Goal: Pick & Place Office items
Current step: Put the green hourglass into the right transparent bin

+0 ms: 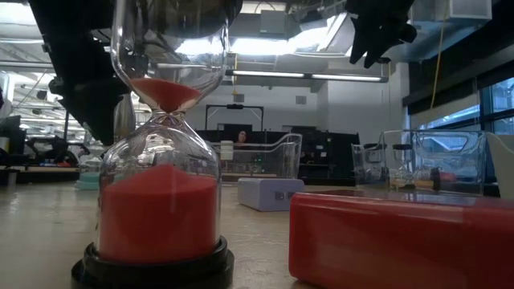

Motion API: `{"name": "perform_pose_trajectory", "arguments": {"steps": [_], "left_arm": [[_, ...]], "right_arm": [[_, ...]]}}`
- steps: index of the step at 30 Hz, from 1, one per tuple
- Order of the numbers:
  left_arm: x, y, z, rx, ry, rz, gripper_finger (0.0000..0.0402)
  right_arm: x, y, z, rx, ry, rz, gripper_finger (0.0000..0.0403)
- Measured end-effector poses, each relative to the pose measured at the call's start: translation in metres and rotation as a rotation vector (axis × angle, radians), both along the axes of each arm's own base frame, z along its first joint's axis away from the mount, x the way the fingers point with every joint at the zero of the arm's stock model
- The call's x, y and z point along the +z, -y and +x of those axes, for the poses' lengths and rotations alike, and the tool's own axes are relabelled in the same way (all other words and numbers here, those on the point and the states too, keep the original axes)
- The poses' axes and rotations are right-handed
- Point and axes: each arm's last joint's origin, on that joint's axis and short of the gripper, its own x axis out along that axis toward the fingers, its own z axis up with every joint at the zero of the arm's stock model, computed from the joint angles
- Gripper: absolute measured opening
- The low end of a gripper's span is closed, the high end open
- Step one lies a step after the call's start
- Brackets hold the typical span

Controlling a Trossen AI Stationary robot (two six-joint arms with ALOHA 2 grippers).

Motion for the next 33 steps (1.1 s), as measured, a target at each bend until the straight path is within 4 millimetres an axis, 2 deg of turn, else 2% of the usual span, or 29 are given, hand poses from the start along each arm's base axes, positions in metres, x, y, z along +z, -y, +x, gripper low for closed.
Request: {"name": "perform_pose_trajectory", "arguments": {"steps": [6,13,18,22,29,33], "left_arm": [[0.003,0.000,0.002,-0.013,0.059,-0.003,0.0196],[0.028,0.008,0.022,-0.171,0.394,0.036,0.0196],[0.060,0.018,0.039,-0.312,0.685,0.178,0.0196],[0.086,0.027,0.048,-0.415,0.850,0.346,0.0196],[0.120,0.040,0.048,-0.499,1.010,0.582,0.0196],[0.129,0.046,0.046,-0.532,1.045,0.641,0.0196]], "right_arm": [[0.001,0.000,0.001,-0.001,0.014,-0.001,0.0279],[0.005,-0.008,0.010,0.061,0.090,-0.024,0.0279],[0.009,-0.026,0.028,0.269,0.118,-0.119,0.0279],[0.009,-0.047,0.049,0.471,0.138,-0.232,0.0279],[0.004,-0.077,0.081,0.706,0.194,-0.387,0.0279],[0.002,-0.087,0.094,0.819,0.239,-0.425,0.0279]]}}
